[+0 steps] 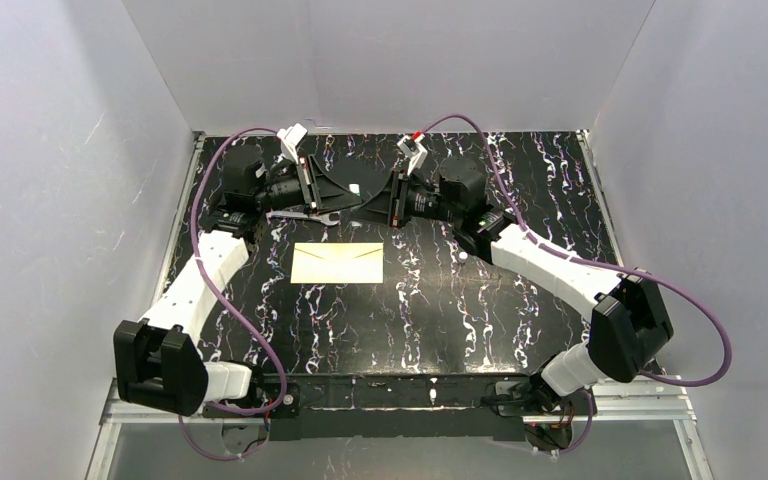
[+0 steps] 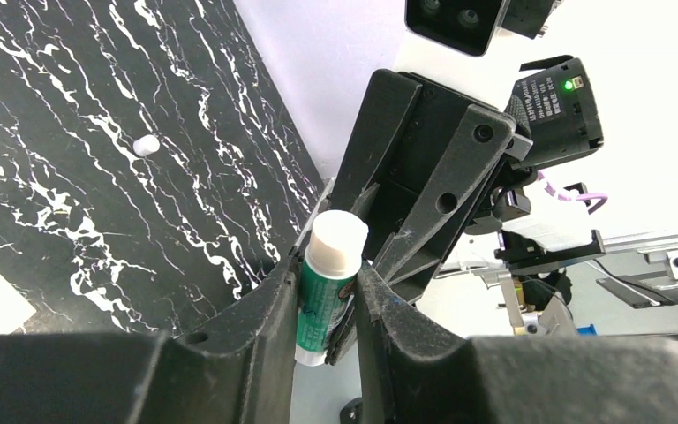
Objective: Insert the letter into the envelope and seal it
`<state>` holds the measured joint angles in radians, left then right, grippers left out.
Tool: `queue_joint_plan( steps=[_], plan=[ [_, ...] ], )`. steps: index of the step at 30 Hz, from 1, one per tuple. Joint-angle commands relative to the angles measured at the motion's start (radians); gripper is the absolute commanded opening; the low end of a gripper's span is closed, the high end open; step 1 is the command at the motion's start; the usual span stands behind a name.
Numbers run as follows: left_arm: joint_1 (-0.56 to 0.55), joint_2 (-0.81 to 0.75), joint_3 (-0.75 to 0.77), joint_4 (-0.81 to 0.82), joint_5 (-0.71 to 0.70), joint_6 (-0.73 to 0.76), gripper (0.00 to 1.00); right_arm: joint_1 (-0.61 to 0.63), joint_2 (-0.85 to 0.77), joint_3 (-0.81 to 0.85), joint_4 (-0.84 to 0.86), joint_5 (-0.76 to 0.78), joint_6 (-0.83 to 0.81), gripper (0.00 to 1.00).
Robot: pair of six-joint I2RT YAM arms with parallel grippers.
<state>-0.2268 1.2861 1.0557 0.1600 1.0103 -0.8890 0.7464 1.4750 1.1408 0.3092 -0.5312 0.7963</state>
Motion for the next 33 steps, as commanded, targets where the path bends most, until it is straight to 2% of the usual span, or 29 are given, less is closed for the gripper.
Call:
queue_joint_plan(
  steps=[1, 3, 6, 8, 10, 12, 13, 16, 17, 19, 24, 26, 33],
  plan=[
    [-0.011, -0.011, -0.020, 0.088, 0.049, -0.089, 0.12, 0.013, -0.002, 0.037, 0.076, -0.062, -0.011, 0.08],
    [-0.014, -0.016, -0.030, 0.091, 0.055, -0.090, 0.12, 0.013, 0.000, 0.039, 0.084, -0.066, -0.009, 0.08],
    [-0.020, -0.015, -0.034, 0.095, 0.064, -0.092, 0.23, 0.013, 0.013, 0.052, 0.086, -0.085, -0.008, 0.08],
    [-0.027, -0.008, -0.029, 0.096, 0.072, -0.092, 0.24, 0.013, 0.017, 0.059, 0.087, -0.094, -0.008, 0.08],
    [-0.033, -0.008, -0.023, 0.100, 0.074, -0.094, 0.18, 0.013, 0.017, 0.062, 0.091, -0.094, -0.003, 0.09],
    [-0.035, -0.011, -0.012, 0.107, 0.067, -0.094, 0.02, 0.012, 0.012, 0.064, 0.091, -0.079, 0.006, 0.12],
    [-0.035, -0.015, -0.004, 0.111, 0.061, -0.094, 0.00, 0.011, 0.005, 0.061, 0.091, -0.064, 0.013, 0.18],
    [-0.035, -0.037, 0.031, 0.127, 0.000, -0.093, 0.00, 0.013, -0.040, 0.015, 0.126, 0.025, 0.050, 0.56],
    [-0.034, -0.045, 0.044, 0.134, -0.034, -0.097, 0.00, 0.012, -0.059, -0.019, 0.160, 0.063, 0.075, 0.65],
    [-0.035, -0.053, 0.078, 0.153, -0.093, -0.116, 0.00, 0.013, -0.096, -0.087, 0.279, 0.115, 0.145, 0.73],
    [-0.035, -0.039, 0.173, 0.218, -0.167, -0.188, 0.00, 0.016, -0.139, -0.194, 0.597, 0.217, 0.356, 0.75],
    [-0.035, -0.035, 0.199, 0.222, -0.178, -0.204, 0.00, 0.016, -0.148, -0.208, 0.677, 0.266, 0.407, 0.75],
    [-0.035, -0.038, 0.230, 0.280, -0.176, -0.290, 0.00, 0.016, -0.129, -0.136, 0.699, 0.323, 0.447, 0.74]
  ],
)
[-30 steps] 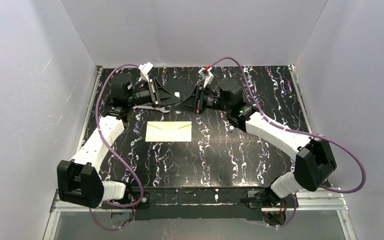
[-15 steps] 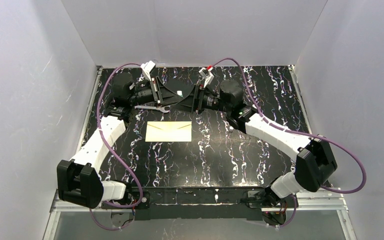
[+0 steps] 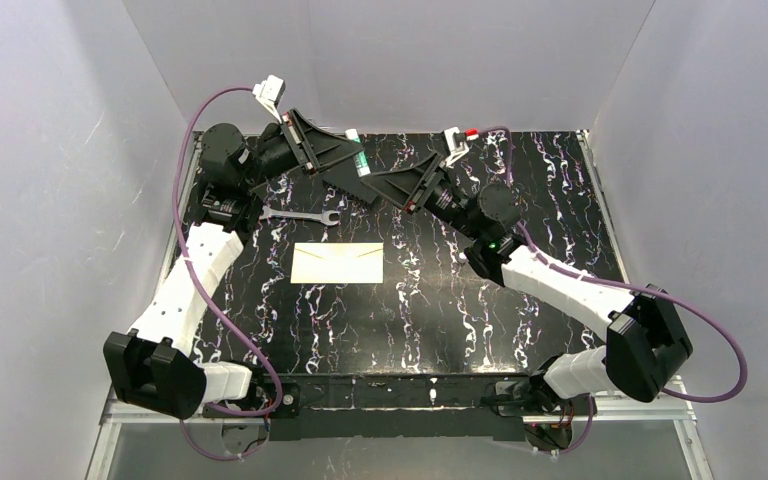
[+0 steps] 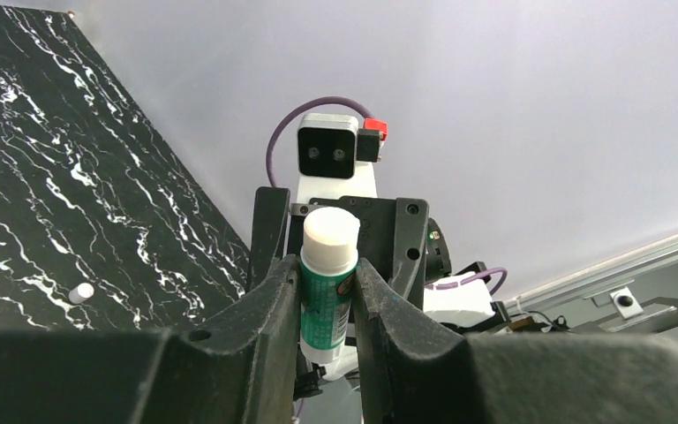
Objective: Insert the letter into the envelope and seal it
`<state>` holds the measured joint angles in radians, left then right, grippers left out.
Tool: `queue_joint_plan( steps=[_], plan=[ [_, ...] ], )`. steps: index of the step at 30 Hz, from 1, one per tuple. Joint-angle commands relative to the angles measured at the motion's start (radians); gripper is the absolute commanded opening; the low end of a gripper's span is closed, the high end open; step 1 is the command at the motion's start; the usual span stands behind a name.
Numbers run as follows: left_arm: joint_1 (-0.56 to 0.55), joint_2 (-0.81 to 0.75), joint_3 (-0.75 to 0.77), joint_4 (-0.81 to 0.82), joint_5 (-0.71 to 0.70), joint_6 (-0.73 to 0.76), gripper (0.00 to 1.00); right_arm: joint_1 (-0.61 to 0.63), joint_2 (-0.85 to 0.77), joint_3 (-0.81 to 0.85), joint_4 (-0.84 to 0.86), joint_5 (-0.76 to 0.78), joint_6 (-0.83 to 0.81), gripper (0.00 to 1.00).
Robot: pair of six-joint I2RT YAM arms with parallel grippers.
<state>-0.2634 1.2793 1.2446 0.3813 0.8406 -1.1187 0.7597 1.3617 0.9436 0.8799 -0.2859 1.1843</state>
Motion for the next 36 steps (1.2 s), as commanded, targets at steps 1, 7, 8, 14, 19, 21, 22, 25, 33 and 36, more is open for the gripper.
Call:
queue_joint_plan(
  steps=[1, 7, 8, 14, 19, 21, 22, 25, 33, 36],
  plan=[
    [0.001, -0.032, 0.044, 0.061, -0.006, -0.067, 0.00, 0.002, -0.008, 0.069, 0.137, 0.082, 0.062, 0.74],
    [0.001, -0.027, 0.049, 0.074, -0.005, -0.085, 0.00, 0.003, 0.084, 0.138, 0.233, 0.020, 0.126, 0.63],
    [0.001, -0.025, 0.048, 0.076, -0.003, -0.089, 0.00, 0.003, 0.093, 0.144, 0.229, 0.018, 0.133, 0.61],
    [0.001, -0.037, 0.032, 0.079, -0.024, -0.086, 0.00, 0.003, 0.087, 0.156, 0.174, 0.018, 0.103, 0.45],
    [0.001, -0.038, 0.018, 0.078, -0.055, -0.075, 0.00, 0.003, 0.065, 0.167, 0.059, 0.012, 0.027, 0.23],
    [0.003, -0.033, 0.021, 0.043, -0.058, -0.050, 0.00, 0.003, 0.059, 0.195, -0.041, -0.001, -0.034, 0.06],
    [0.003, -0.032, 0.025, -0.007, -0.065, -0.022, 0.00, 0.002, 0.058, 0.210, -0.099, -0.008, -0.082, 0.01],
    [0.003, -0.031, 0.045, -0.222, -0.131, 0.092, 0.00, 0.002, 0.053, 0.273, -0.352, 0.011, -0.305, 0.01],
    [0.004, 0.079, 0.211, -0.759, -0.252, 0.283, 0.00, 0.004, 0.134, 0.405, -0.790, 0.157, -0.813, 0.01],
    [0.003, 0.128, 0.236, -0.834, -0.255, 0.296, 0.00, 0.020, 0.177, 0.453, -0.862, 0.224, -0.929, 0.01]
  ],
)
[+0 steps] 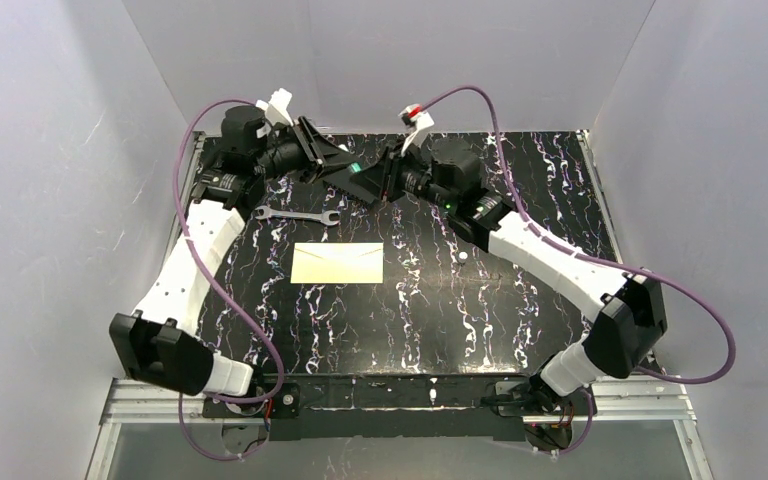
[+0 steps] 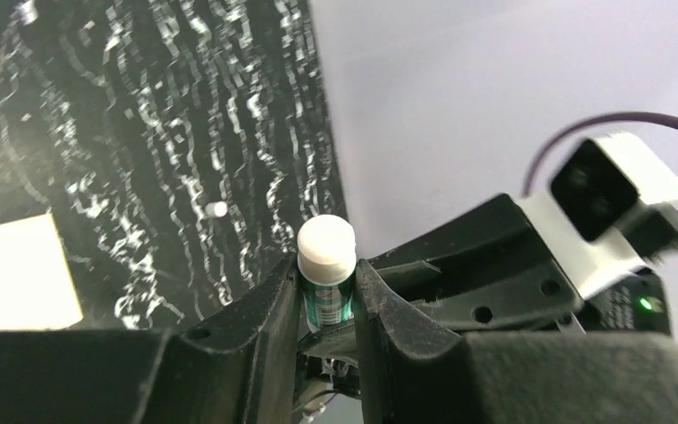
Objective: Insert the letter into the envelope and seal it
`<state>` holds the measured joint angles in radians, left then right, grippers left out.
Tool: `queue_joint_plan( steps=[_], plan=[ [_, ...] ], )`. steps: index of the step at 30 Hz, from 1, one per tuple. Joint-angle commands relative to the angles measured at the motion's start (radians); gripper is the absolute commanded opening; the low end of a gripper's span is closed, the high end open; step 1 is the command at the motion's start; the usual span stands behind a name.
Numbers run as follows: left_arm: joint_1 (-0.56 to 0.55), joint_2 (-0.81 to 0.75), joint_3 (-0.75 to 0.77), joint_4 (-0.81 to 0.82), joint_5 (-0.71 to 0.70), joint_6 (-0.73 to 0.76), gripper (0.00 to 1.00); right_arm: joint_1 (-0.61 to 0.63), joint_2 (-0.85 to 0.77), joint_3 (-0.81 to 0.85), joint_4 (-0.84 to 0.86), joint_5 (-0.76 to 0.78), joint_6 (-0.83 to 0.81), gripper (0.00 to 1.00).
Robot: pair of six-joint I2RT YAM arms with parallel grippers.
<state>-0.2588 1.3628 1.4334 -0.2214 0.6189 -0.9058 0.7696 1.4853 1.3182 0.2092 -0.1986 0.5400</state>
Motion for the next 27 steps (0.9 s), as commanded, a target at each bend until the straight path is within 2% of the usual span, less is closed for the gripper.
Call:
queue_joint_plan(
  steps=[1, 3, 6, 9, 11, 13, 20, 21, 24, 25, 26, 27],
  plan=[
    [-0.002, 0.054, 0.040, -0.229, -0.032, 0.082, 0.00, 0.016, 0.068, 0.096, -0.205, 0.153, -0.307, 0.01],
    [-0.001, 0.061, 0.018, -0.190, -0.019, 0.074, 0.00, 0.017, 0.083, 0.123, -0.208, 0.145, -0.302, 0.01],
    [-0.002, 0.060, 0.003, -0.129, 0.006, 0.069, 0.00, 0.017, 0.076, 0.132, -0.184, 0.084, -0.204, 0.01],
    [-0.001, 0.041, -0.031, -0.024, 0.066, 0.054, 0.01, 0.017, 0.051, 0.095, -0.078, 0.012, -0.086, 0.01],
    [-0.002, 0.027, -0.078, 0.058, 0.092, 0.025, 0.16, 0.017, 0.039, 0.062, -0.015, -0.015, -0.028, 0.01],
    [-0.002, 0.005, -0.122, 0.118, 0.105, 0.004, 0.27, 0.017, 0.031, 0.046, 0.015, -0.015, 0.017, 0.01],
    [-0.001, -0.033, -0.212, 0.268, 0.137, -0.050, 0.31, 0.016, -0.004, -0.035, 0.158, 0.005, 0.165, 0.01],
    [-0.001, -0.035, -0.214, 0.272, 0.140, -0.053, 0.31, 0.016, -0.004, -0.041, 0.167, 0.005, 0.182, 0.01],
    [-0.001, -0.055, -0.218, 0.277, 0.130, -0.043, 0.21, 0.016, -0.007, -0.051, 0.174, 0.009, 0.211, 0.01],
    [-0.002, -0.060, -0.218, 0.279, 0.130, -0.041, 0.15, 0.015, -0.011, -0.060, 0.181, 0.015, 0.222, 0.01],
    [-0.002, -0.063, -0.217, 0.281, 0.128, -0.043, 0.04, 0.012, -0.015, -0.063, 0.183, 0.017, 0.236, 0.01],
    [-0.002, -0.064, -0.213, 0.282, 0.127, -0.044, 0.00, 0.009, -0.018, -0.068, 0.183, 0.019, 0.255, 0.02]
  ],
)
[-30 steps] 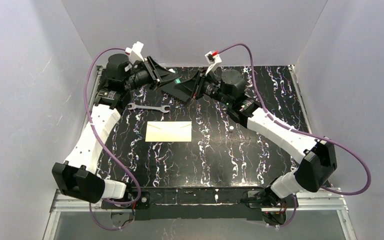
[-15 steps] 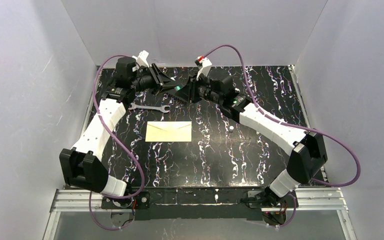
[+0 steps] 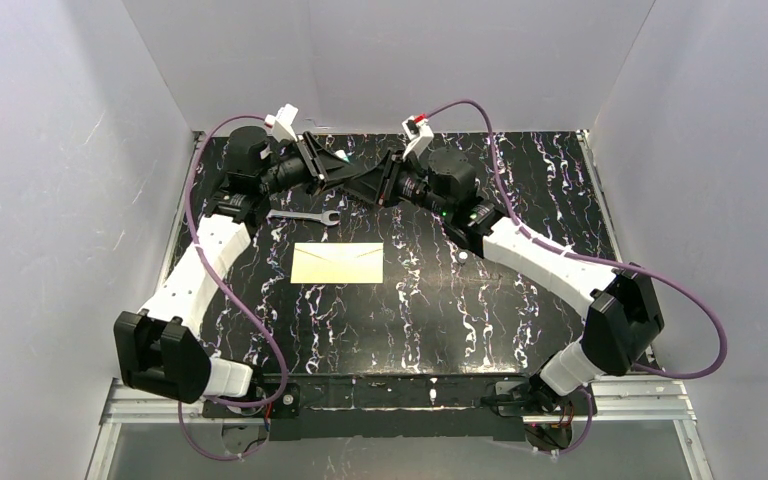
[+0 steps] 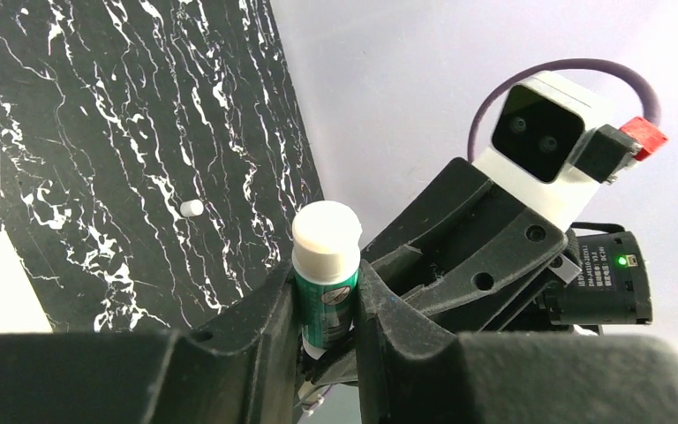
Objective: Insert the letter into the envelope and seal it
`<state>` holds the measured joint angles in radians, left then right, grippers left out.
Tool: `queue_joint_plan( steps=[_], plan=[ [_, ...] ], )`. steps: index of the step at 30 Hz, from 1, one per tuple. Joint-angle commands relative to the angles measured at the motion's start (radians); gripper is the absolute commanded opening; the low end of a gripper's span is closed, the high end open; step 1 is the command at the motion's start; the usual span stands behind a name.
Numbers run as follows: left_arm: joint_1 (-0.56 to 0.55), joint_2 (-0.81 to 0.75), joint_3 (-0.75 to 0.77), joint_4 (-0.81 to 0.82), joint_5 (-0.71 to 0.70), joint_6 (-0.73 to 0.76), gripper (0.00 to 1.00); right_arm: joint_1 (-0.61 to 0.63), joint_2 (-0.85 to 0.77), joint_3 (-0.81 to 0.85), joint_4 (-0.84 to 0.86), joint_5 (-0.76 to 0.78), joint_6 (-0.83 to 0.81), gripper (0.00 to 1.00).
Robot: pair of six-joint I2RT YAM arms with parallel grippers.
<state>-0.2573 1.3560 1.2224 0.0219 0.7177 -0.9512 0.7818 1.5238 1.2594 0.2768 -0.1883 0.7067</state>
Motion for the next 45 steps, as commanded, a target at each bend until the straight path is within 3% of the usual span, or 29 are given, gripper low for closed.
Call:
queue_joint_plan(
  steps=[1, 4, 6, 8, 13, 21, 30, 33, 40, 45],
  plan=[
    [-0.003, -0.058, 0.000, 0.041, 0.027, 0.000, 0.00, -0.005, -0.061, -0.022, 0.126, 0.010, 0.116, 0.12],
    [-0.003, -0.066, 0.021, 0.050, 0.027, 0.004, 0.00, -0.009, -0.091, -0.090, 0.266, 0.010, 0.243, 0.57],
    [-0.002, -0.072, 0.036, 0.056, 0.026, 0.007, 0.00, -0.009, -0.107, -0.141, 0.379, 0.016, 0.343, 0.66],
    [-0.003, -0.074, 0.056, 0.068, 0.026, 0.003, 0.00, -0.009, -0.113, -0.189, 0.504, 0.029, 0.452, 0.68],
    [-0.003, -0.067, 0.090, 0.112, 0.041, -0.049, 0.00, -0.009, -0.074, -0.234, 0.740, 0.018, 0.629, 0.63],
    [-0.003, -0.063, 0.112, 0.141, 0.065, -0.129, 0.00, -0.008, -0.056, -0.216, 0.716, 0.021, 0.616, 0.59],
    [-0.003, -0.059, 0.115, 0.141, 0.096, -0.171, 0.00, -0.010, -0.017, -0.198, 0.764, 0.031, 0.627, 0.34],
    [-0.003, -0.066, 0.104, 0.141, 0.101, -0.169, 0.00, -0.010, -0.011, -0.200, 0.754, 0.038, 0.621, 0.34],
    [-0.003, -0.075, 0.086, 0.142, 0.093, -0.163, 0.00, -0.013, -0.001, -0.197, 0.754, 0.036, 0.622, 0.43],
    [-0.003, -0.071, 0.084, 0.141, 0.083, -0.151, 0.00, -0.013, -0.004, -0.198, 0.731, 0.031, 0.612, 0.20]
  ],
)
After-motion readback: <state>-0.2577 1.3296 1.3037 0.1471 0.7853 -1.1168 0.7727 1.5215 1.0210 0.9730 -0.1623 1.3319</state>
